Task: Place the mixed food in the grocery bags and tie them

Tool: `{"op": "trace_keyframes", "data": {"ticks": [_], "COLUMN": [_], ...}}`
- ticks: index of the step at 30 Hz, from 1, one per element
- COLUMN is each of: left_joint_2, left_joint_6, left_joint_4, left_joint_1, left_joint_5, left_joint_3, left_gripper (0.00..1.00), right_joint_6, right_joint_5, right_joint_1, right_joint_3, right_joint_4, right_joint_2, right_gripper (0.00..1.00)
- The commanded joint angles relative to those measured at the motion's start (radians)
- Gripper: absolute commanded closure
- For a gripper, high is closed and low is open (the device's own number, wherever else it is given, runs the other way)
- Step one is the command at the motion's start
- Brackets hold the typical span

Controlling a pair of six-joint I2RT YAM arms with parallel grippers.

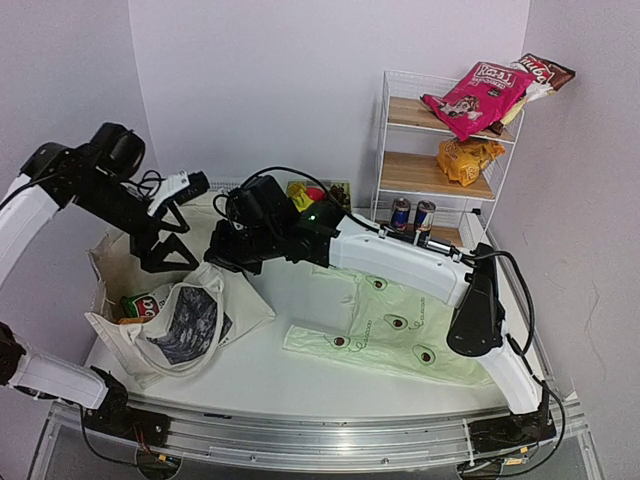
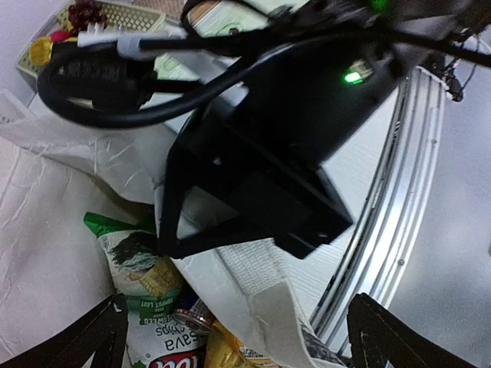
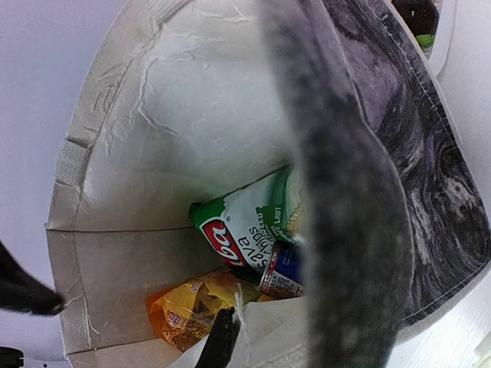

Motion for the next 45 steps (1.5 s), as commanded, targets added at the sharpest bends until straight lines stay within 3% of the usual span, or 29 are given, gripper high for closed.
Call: {"op": "trace_keyframes", "data": {"ticks": [1, 4, 7, 10, 13, 16, 21, 24, 31, 33, 35, 37, 42, 45], "left_joint_2": [0.011, 0.074, 0.094, 0.056, 0.036, 0.038, 0.000, -0.006, -0.036, -0.038, -0.036, -0.039, -0.055, -0.047], "left_joint_6": [0.021, 0.079, 0.148, 0.145, 0.133, 0.138, 0.149, 0.125, 0.080, 0.058, 0.028, -0.013, -0.123, -0.171], "left_joint_4": [0.133, 0.051, -0.077, -0.061, -0.026, 0.024, 0.244, 0.336, 0.367, 0.368, 0.358, 0.343, 0.332, 0.341], "left_joint_1": [0.000, -0.002, -0.015, -0.074, -0.131, -0.163, -0.165, -0.165, -0.159, -0.148, -0.133, -0.112, -0.050, -0.016], "left_joint_5": [-0.169, -0.118, -0.001, 0.043, -0.030, -0.191, -0.464, -0.540, -0.621, -0.614, -0.586, -0.545, -0.443, -0.374], "left_joint_3": [0.074, 0.143, 0.061, -0.051, -0.113, -0.183, -0.291, -0.306, -0.396, -0.424, -0.435, -0.429, -0.366, -0.299], "left_gripper": [0.00, 0.01, 0.01, 0.01, 0.01, 0.01, 0.03, 0.14, 0.39, 0.52, 0.81, 0.99, 1.00, 1.00], "right_joint_6": [0.021, 0.042, 0.073, 0.096, 0.092, 0.090, 0.076, 0.069, 0.049, 0.040, 0.015, -0.011, -0.258, -0.460], "right_joint_5": [0.116, 0.132, 0.140, 0.140, 0.137, 0.135, 0.110, 0.085, 0.028, 0.000, -0.036, -0.065, -0.189, -0.220], "right_joint_1": [-0.033, -0.041, -0.056, -0.070, -0.072, -0.072, -0.072, -0.072, -0.072, -0.071, -0.074, -0.077, -0.083, -0.083], "right_joint_3": [-0.019, -0.057, -0.079, -0.073, -0.051, -0.057, -0.060, -0.054, -0.077, -0.077, -0.079, -0.098, -0.167, -0.331], "right_joint_4": [0.113, 0.114, 0.114, 0.113, 0.113, 0.112, 0.114, 0.114, 0.114, 0.114, 0.114, 0.114, 0.115, 0.139], "right_joint_2": [-0.024, -0.045, -0.056, -0.052, -0.041, -0.048, -0.059, -0.064, -0.095, -0.095, -0.097, -0.113, -0.220, -0.350], "right_gripper": [1.00, 1.00, 1.00, 1.00, 1.00, 1.00, 1.00, 1.00, 1.00, 1.00, 1.00, 0.87, 0.35, 0.25]}}
